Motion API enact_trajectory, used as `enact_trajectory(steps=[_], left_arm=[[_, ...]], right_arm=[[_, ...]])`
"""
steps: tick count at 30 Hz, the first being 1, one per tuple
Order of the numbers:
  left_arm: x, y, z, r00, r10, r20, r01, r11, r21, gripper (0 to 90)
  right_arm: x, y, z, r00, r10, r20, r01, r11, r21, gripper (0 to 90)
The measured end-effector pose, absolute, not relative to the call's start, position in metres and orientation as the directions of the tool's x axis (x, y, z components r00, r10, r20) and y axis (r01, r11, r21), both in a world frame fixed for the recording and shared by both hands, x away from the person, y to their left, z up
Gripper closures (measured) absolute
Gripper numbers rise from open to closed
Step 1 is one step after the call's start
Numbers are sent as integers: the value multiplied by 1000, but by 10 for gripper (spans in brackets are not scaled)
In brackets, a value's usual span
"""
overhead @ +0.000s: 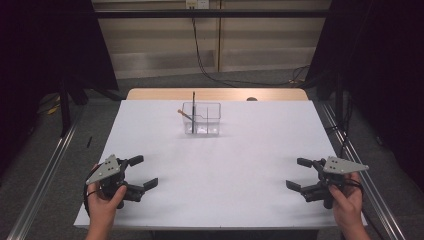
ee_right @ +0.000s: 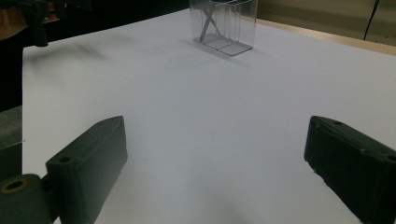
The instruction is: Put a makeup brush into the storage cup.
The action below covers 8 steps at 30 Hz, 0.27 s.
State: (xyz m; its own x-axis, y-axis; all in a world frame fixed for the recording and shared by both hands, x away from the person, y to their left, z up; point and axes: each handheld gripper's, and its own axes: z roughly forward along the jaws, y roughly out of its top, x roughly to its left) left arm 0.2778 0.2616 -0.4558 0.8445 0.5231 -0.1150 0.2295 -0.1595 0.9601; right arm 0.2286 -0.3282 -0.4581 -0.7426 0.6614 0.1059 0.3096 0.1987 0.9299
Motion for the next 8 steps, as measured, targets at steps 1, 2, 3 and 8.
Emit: enact_trajectory(steps=[1,2,3,8], left_arm=[[278,262,-456,842,525,-120,233,-156,960,12],[278,262,-457,842,525,-122,236,-154,959,12],[278,262,-457,842,525,-124,238,-154,959,12],[279,260,-456,844,522,-123,233,-151,961,13]], right_arm=[[229,-328,-458,-742,662,104,309,200,930,58],[229,-329,-458,-742,662,104,310,201,929,58],[229,-329,-458,-741,663,105,311,200,929,58],[229,-330,-459,-738,666,104,311,200,929,58]])
